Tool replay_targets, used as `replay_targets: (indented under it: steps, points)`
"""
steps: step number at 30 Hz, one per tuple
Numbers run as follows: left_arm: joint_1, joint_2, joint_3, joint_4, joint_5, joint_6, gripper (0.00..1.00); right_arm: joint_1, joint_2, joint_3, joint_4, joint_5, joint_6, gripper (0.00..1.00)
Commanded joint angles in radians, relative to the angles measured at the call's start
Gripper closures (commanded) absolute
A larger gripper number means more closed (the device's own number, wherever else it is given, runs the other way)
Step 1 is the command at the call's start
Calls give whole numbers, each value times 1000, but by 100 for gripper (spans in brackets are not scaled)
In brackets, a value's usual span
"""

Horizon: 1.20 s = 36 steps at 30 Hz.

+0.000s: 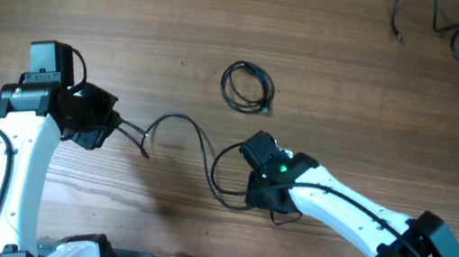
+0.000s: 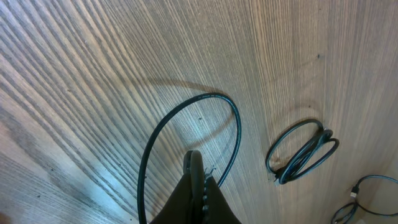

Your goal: Untangle cables

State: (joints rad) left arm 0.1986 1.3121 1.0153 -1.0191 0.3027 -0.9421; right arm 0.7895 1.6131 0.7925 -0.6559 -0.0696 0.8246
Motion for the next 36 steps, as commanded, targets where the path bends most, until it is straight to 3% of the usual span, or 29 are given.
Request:
replay_targets:
  steps: [1,7,13,19,23,27,32,36]
  points:
    - [6,5,-3,-3,-13,-5,96,2,20,-66,27,9,-10,68]
    - [6,5,-3,-3,-13,-5,95,-12,19,-63,23,56,-12,96]
    - [-4,5,-3,-14,-9,-3,96,-134,19,15,-55,82,-11,96]
    - [-47,5,-3,-19,-72,22,94,-292,-79,282,-388,277,-42,96]
    - [-79,5,-3,-34,-85,39,91,-343,-188,433,-506,352,-80,96]
    - [-82,5,-3,-69,-254,31,96,-499,-269,529,-642,459,-33,96]
    - [-34,5,-3,-70,-312,-12,96,-697,-295,533,-641,457,-126,96]
    - [-17,5,-3,-69,-312,-12,96,-740,-295,533,-644,461,-140,96]
